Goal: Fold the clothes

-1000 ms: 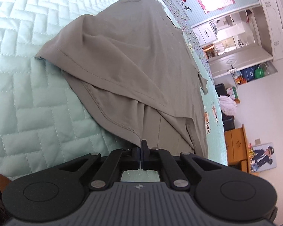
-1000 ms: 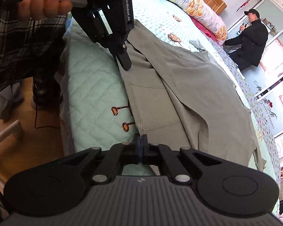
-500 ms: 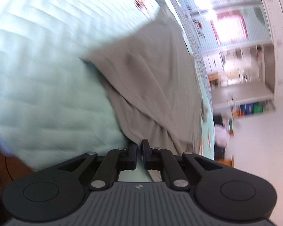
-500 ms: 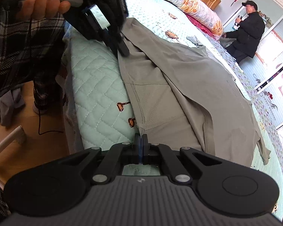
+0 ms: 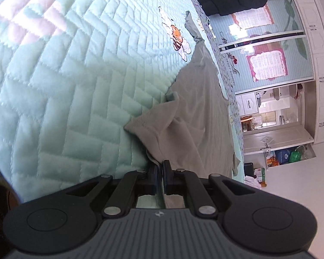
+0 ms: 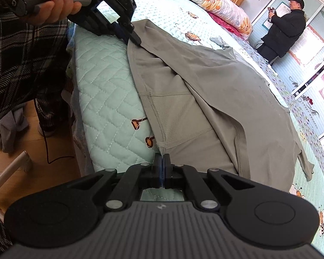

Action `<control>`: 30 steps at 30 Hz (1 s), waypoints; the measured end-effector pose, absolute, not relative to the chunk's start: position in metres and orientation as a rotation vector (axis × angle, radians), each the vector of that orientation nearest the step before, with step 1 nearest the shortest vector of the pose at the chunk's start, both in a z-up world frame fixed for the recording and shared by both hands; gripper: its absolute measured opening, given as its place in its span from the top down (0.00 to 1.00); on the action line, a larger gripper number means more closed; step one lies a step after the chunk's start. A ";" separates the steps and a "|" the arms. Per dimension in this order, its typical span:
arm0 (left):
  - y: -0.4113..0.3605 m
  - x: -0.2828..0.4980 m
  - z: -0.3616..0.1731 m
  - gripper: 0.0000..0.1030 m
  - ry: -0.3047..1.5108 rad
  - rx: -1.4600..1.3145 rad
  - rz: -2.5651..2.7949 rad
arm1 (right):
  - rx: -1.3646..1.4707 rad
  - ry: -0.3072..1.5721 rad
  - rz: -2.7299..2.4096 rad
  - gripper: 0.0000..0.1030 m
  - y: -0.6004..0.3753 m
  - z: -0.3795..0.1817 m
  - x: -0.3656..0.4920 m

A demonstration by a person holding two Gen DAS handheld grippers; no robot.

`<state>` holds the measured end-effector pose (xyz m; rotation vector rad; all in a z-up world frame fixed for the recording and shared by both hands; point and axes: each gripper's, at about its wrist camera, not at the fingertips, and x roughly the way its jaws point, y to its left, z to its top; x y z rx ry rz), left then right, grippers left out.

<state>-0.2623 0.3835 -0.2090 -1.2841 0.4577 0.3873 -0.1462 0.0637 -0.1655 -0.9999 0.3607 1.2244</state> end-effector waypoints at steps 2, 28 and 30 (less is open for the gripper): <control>0.382 -0.263 -0.201 0.98 0.465 -1.234 0.406 | -1.005 0.364 1.224 0.99 0.065 -0.165 -0.146; 0.382 -0.282 -0.193 0.96 0.521 -1.215 0.434 | -1.087 0.268 1.073 0.61 0.027 -0.162 -0.137; 0.382 -0.280 -0.192 0.94 0.528 -1.221 0.437 | -1.083 0.293 1.065 0.61 0.017 -0.161 -0.131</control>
